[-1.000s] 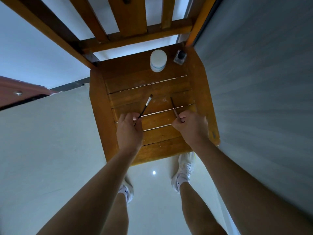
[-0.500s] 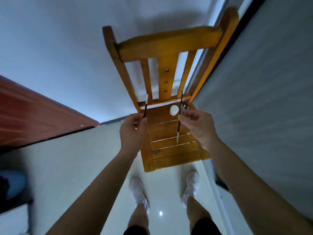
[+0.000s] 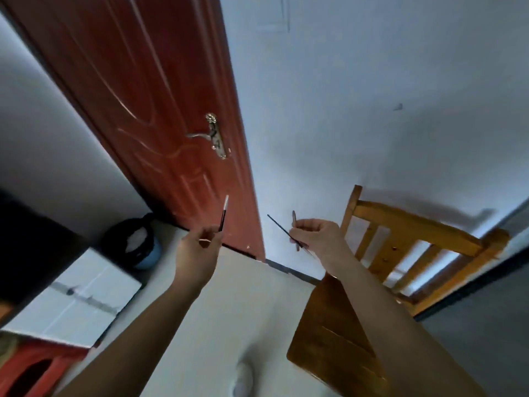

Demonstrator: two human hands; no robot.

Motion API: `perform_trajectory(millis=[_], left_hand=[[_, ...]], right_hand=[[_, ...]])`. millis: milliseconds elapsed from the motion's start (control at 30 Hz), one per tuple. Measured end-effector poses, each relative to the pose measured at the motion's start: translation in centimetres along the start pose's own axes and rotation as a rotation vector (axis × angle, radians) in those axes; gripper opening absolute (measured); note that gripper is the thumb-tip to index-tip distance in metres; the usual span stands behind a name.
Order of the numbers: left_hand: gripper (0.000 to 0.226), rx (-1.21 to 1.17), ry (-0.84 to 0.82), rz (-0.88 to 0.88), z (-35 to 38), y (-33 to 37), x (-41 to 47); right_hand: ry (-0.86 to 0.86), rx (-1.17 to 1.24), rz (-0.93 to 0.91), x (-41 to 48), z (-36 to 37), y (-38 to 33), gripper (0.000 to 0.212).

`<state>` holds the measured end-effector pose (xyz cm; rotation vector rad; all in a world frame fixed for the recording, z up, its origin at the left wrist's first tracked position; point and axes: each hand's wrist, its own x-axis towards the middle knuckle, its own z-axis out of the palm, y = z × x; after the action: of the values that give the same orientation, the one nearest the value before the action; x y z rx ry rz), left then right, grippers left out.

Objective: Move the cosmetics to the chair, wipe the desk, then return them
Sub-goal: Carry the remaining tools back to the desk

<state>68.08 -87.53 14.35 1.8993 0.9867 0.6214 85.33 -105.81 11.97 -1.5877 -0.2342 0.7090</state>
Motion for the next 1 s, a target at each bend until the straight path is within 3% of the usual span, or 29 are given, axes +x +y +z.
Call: perform_trajectory(millis=[100, 300, 733, 1000], left_hand=[[0.014, -0.035, 0.131, -0.096, -4.7, -2.8, -2.6], [0.004, -0.080, 0.374, -0.196, -16.1, -7.8, -5.4], [0.009, -0.122, 0.840, -0.249, -49.7, -23.5, -11.9], [0.005, -0.146, 1.006, -0.362, -62.0, -32.3, -13.2]], right_hand=[[-0.156, -0.031, 0.025, -0.9, 4.8, 0.3, 0.006], [-0.400, -0.110, -0.099, -3.9, 17.3, -2.0, 0.002], [-0.773, -0.225, -0.224, -14.4, 58.9, -1.3, 0.013], [-0.960, -0.281, -0.225, -18.2, 76.5, 2.1, 0.011]])
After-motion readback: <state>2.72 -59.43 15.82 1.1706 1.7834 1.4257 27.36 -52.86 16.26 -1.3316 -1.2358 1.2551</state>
